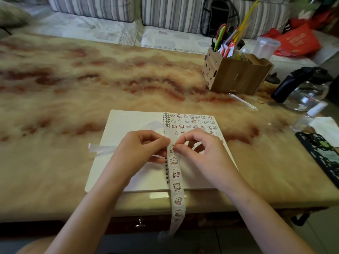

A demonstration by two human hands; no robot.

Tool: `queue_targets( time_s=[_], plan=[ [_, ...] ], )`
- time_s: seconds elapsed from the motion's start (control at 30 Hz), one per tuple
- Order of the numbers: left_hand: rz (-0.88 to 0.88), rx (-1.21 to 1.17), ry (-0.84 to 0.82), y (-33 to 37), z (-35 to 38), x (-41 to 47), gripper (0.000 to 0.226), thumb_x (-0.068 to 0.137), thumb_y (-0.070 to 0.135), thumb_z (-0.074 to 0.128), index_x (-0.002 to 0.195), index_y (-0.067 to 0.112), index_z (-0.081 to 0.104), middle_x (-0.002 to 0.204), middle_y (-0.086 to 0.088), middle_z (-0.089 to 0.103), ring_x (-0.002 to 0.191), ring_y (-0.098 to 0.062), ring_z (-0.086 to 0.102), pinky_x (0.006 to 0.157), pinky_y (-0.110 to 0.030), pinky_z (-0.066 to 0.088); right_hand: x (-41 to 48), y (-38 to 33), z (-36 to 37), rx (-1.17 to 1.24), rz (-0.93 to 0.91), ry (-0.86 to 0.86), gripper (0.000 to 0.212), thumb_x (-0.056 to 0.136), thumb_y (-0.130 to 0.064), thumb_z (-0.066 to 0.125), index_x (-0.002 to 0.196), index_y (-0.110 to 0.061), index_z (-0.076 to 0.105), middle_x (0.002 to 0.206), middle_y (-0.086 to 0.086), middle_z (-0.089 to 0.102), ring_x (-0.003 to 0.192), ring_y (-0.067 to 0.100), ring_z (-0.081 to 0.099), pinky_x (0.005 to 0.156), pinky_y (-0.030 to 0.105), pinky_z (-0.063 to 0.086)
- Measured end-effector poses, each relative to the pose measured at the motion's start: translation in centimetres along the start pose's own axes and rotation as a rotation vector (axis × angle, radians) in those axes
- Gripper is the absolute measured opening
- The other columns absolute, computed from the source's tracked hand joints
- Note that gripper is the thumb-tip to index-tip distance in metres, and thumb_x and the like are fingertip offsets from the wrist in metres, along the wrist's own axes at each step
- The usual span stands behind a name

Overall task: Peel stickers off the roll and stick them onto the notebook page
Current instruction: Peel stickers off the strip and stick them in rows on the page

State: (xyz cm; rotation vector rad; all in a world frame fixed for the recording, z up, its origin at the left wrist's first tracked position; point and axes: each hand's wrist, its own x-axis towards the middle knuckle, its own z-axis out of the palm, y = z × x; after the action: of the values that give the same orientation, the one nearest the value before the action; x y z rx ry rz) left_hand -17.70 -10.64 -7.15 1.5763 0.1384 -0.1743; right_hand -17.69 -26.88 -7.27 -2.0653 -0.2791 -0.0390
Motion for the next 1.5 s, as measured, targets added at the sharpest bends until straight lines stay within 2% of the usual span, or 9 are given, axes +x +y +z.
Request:
queue_targets(
  time_s=[0.13,0.2,0.37,0.5,0.6,0.7,0.93,1.17,1.5],
  plan=[
    [-0.017,-0.001,0.008,0.0,0.0,0.1,0.010,0.085,0.008,0.066,0.077,0.001,0.069,0.068,-0.010,0.071,0.058,-0.011,0.066,0.054,-0.020,0.056,0.1,0.0,0.1,-0.028,-0.032,-0.012,0.016,0.082,-0.021,0.071,0.075,-0.033,0.063,0.094,-0.011,0.055,0.088,0.007,0.049,0.073,0.012,0.038],
    [-0.016,0.012,0.024,-0.1,-0.2,0.2,0.011,0.085,0.008,0.065,0.078,0.001,0.068,0.068,-0.010,0.071,0.058,-0.011,0.066,0.056,-0.021,0.057,0.1,-0.2,-0.2,0.020,-0.037,-0.021,0.017,0.082,-0.021,0.071,0.075,-0.034,0.063,0.095,-0.010,0.056,0.088,0.008,0.050,0.074,0.013,0.039],
    [-0.019,0.050,0.064,-0.4,-0.5,0.5,0.012,0.086,0.008,0.065,0.077,0.001,0.068,0.068,-0.012,0.070,0.058,-0.014,0.066,0.058,-0.026,0.059,0.7,0.4,-1.7,0.169,0.080,0.019,0.010,0.083,-0.015,0.070,0.078,-0.023,0.067,0.074,-0.009,0.069,0.068,0.003,0.056,0.060,0.017,0.042],
    [-0.022,0.068,0.071,-0.4,-0.5,0.5,0.012,0.086,0.008,0.064,0.079,-0.001,0.068,0.069,-0.012,0.071,0.058,-0.014,0.066,0.061,-0.029,0.059,1.2,1.5,-2.5,0.175,0.238,0.021,0.008,0.081,-0.009,0.071,0.077,-0.016,0.070,0.067,-0.003,0.069,0.059,0.005,0.058,0.045,0.012,0.038],
    [-0.025,0.064,0.071,-0.5,-0.4,0.5,0.011,0.086,0.008,0.064,0.079,0.000,0.068,0.066,-0.010,0.070,0.057,-0.013,0.066,0.062,-0.031,0.059,1.2,1.8,-2.5,0.188,0.295,-0.024,0.003,0.080,-0.007,0.071,0.078,-0.009,0.070,0.062,-0.001,0.069,0.050,0.007,0.057,0.041,0.012,0.034],
    [-0.020,0.071,0.074,-0.5,-0.4,0.6,0.011,0.086,0.008,0.065,0.077,0.001,0.068,0.065,-0.009,0.070,0.056,-0.013,0.066,0.063,-0.032,0.059,1.2,2.0,-2.2,0.172,0.322,-0.040,0.004,0.080,-0.004,0.071,0.080,-0.001,0.071,0.062,0.003,0.067,0.047,0.008,0.054,0.042,0.010,0.034],
    [-0.020,0.083,0.078,-0.6,-0.4,0.7,0.011,0.086,0.008,0.064,0.079,0.000,0.068,0.064,-0.008,0.069,0.055,-0.011,0.065,0.063,-0.030,0.059,1.6,2.3,-1.9,0.122,0.313,-0.051,0.010,0.079,-0.003,0.071,0.071,-0.009,0.072,0.066,0.004,0.070,0.045,0.007,0.052,0.049,0.017,0.044],
    [-0.026,0.086,0.068,-0.8,-0.5,0.8,0.011,0.086,0.008,0.064,0.079,0.001,0.068,0.064,-0.007,0.069,0.055,-0.011,0.065,0.061,-0.027,0.058,1.7,2.6,-1.8,0.107,0.319,-0.068,0.007,0.078,-0.005,0.072,0.073,-0.010,0.072,0.072,0.008,0.072,0.046,0.005,0.053,0.052,0.019,0.044],
    [-0.024,0.090,0.065,-0.8,-0.4,0.8,0.011,0.086,0.007,0.064,0.078,0.002,0.067,0.066,-0.010,0.070,0.054,-0.010,0.065,0.059,-0.024,0.057,1.7,2.9,-1.6,0.065,0.300,-0.051,0.007,0.077,-0.004,0.072,0.071,-0.009,0.072,0.067,0.005,0.070,0.046,0.005,0.053,0.050,0.019,0.043]
  ],
)
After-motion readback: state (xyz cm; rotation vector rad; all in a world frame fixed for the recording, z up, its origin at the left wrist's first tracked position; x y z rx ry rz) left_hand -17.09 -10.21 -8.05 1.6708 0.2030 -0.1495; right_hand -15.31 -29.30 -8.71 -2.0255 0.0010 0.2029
